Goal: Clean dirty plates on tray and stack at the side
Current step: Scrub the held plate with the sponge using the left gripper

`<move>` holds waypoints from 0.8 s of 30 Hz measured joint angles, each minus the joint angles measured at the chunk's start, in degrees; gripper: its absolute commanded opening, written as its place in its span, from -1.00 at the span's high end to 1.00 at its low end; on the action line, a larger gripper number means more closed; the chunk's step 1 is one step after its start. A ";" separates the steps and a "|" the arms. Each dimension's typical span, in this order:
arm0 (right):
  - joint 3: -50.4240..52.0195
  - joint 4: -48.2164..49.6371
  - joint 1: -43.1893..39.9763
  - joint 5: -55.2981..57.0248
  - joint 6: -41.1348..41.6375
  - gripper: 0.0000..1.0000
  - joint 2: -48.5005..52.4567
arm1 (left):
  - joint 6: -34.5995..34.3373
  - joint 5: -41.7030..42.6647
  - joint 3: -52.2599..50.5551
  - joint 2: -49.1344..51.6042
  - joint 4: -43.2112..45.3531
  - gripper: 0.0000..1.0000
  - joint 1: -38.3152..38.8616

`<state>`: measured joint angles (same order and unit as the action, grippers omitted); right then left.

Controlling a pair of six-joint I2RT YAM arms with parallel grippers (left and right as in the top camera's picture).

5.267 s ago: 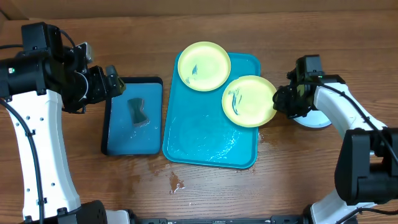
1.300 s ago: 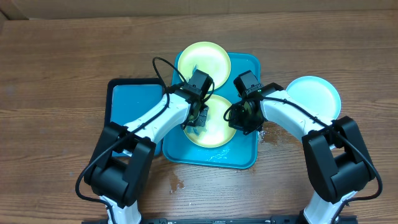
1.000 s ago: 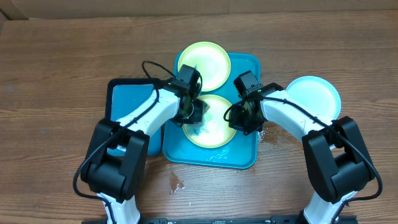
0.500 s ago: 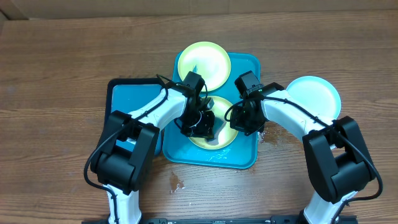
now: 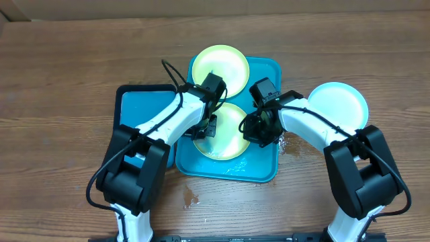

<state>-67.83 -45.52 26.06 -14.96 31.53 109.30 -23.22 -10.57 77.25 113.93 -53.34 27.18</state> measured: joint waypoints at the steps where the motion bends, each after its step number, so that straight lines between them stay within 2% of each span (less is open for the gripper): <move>1: 0.00 0.09 0.00 -0.13 -0.02 0.92 0.00 | -0.07 -0.61 0.11 0.02 0.22 0.92 0.09; 5: -0.04 0.33 0.00 -0.17 -0.04 0.92 0.07 | -0.15 -1.42 0.24 0.20 2.89 0.92 0.11; 7: -0.07 -0.13 -0.11 0.24 -0.04 0.92 0.07 | 0.94 0.81 0.24 0.22 4.15 0.92 -0.11; 13: -0.11 -0.63 -0.92 1.09 -0.09 0.92 0.07 | 2.60 17.29 0.31 0.59 7.32 0.92 -1.88; 18: -0.17 -0.96 -0.92 1.75 -0.20 0.92 0.07 | 2.86 30.86 0.37 2.43 10.84 0.92 0.15; 24: -0.24 -1.05 -0.94 1.84 -0.28 0.92 0.07 | 3.89 36.72 0.35 3.67 15.23 0.92 1.29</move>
<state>-68.07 -46.57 25.12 -13.13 31.24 109.36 -19.33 26.15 77.60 117.60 -38.11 28.47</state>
